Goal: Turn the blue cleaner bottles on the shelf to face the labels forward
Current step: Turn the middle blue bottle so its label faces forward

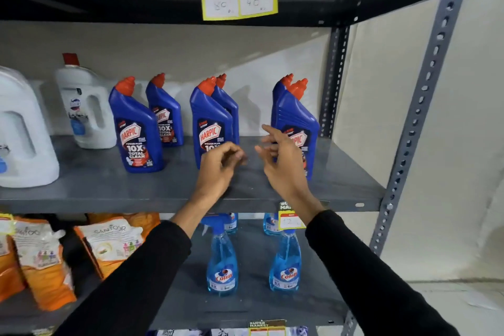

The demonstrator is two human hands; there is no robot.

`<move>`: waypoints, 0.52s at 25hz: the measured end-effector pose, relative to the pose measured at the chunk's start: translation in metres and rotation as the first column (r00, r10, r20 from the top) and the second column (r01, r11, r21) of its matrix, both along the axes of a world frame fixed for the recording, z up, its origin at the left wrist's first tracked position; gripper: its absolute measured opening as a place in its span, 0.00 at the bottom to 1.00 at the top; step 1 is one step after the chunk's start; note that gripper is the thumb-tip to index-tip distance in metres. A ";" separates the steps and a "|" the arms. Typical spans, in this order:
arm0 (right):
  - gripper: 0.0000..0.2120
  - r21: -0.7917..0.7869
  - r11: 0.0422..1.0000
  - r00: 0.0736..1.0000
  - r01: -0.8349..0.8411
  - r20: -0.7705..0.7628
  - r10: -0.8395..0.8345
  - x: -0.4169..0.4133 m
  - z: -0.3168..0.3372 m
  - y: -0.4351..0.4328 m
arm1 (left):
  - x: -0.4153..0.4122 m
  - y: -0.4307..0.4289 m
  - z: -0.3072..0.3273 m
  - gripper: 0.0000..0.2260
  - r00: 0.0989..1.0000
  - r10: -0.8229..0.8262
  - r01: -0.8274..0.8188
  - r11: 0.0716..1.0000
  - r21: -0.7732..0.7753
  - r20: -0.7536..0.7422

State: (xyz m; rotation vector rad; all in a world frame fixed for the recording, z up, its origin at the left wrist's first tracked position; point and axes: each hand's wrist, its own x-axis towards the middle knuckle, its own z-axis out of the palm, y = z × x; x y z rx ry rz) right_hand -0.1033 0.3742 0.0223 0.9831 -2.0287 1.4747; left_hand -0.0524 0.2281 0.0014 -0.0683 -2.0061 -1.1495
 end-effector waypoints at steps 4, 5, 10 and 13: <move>0.22 0.121 0.992 0.995 -0.029 0.098 0.017 -0.007 -0.011 -0.042 | 0.014 -0.054 -0.014 0.05 0.929 0.370 -0.365 0.910 0.197 0.011; 0.24 0.146 0.988 0.990 -0.056 0.133 0.037 -0.008 -0.013 -0.050 | 0.013 -0.066 -0.013 0.02 0.899 0.432 -0.435 0.863 0.257 0.070; 0.23 0.105 0.979 0.922 -0.177 0.367 0.127 -0.016 -0.018 -0.088 | -0.006 -0.097 -0.004 0.14 0.913 0.247 -0.339 0.902 0.268 0.324; 0.23 0.187 0.975 0.935 -0.118 0.351 0.045 -0.021 -0.030 -0.097 | -0.014 -0.100 -0.010 0.13 0.922 0.233 -0.313 0.919 0.241 0.310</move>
